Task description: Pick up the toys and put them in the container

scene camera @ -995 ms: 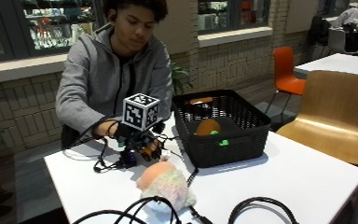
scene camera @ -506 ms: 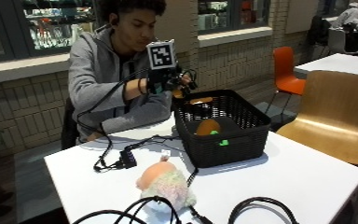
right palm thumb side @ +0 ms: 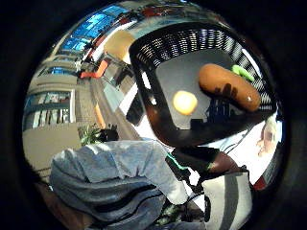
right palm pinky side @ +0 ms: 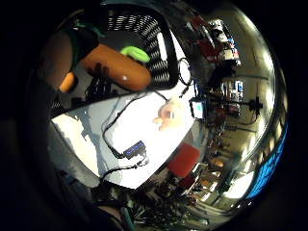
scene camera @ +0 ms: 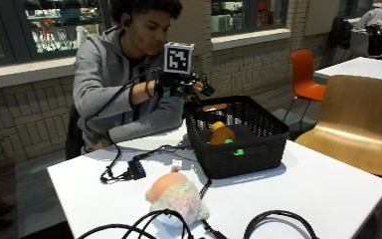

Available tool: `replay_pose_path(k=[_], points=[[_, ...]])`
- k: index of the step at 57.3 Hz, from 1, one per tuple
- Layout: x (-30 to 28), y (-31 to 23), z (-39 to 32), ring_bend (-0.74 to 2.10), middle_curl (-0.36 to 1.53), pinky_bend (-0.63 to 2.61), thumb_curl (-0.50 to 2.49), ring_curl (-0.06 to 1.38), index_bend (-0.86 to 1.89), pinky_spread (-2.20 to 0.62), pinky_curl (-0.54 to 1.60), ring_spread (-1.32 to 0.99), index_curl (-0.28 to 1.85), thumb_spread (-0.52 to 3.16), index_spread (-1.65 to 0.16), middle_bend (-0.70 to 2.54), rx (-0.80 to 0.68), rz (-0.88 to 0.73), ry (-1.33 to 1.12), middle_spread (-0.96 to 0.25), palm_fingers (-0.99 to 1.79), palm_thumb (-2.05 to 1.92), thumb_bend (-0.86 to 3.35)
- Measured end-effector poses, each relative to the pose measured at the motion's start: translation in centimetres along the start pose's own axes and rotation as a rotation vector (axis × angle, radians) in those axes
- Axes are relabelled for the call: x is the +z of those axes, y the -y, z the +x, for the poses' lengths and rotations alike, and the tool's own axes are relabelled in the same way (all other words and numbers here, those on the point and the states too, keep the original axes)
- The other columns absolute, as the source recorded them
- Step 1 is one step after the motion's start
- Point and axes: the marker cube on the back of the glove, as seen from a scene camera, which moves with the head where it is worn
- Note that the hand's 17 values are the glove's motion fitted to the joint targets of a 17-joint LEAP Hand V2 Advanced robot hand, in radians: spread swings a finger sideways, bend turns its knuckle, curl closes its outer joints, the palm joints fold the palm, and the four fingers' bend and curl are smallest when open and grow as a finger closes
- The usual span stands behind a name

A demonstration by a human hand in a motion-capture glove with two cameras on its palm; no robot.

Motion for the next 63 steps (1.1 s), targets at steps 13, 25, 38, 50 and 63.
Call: replay_pose_path(k=[13,25,38,50,63], points=[[0.7,-2.3,11.6,0.20,0.36,1.00,0.32,0.30,0.13,-0.04,0.37,-0.10,0.33,1.13,-0.14,0.13,0.334,-0.028,0.050,0.06,-0.13,0.22,-0.02],[5.1,-2.9,22.1,0.23,0.32,1.01,0.33,0.32,0.10,-0.04,0.37,-0.09,0.30,1.11,-0.17,0.15,0.584,-0.130,0.161,0.06,-0.12,0.21,-0.02],[10.7,-1.6,24.4,0.23,0.31,1.07,0.33,0.34,0.04,-0.02,0.38,-0.07,0.21,1.09,-0.21,0.15,0.650,-0.312,0.130,0.06,-0.24,0.19,-0.03],[15.5,-0.1,26.1,0.09,0.29,1.02,0.33,0.29,0.07,0.02,0.36,-0.03,0.16,1.05,-0.24,0.13,0.713,-0.347,0.277,0.07,-0.43,0.13,-0.03],[18.1,1.1,25.0,0.15,0.21,1.18,0.38,0.21,0.25,0.04,0.39,0.00,0.22,1.20,-0.29,0.05,0.765,-0.168,0.324,0.07,-0.07,0.38,0.12]])
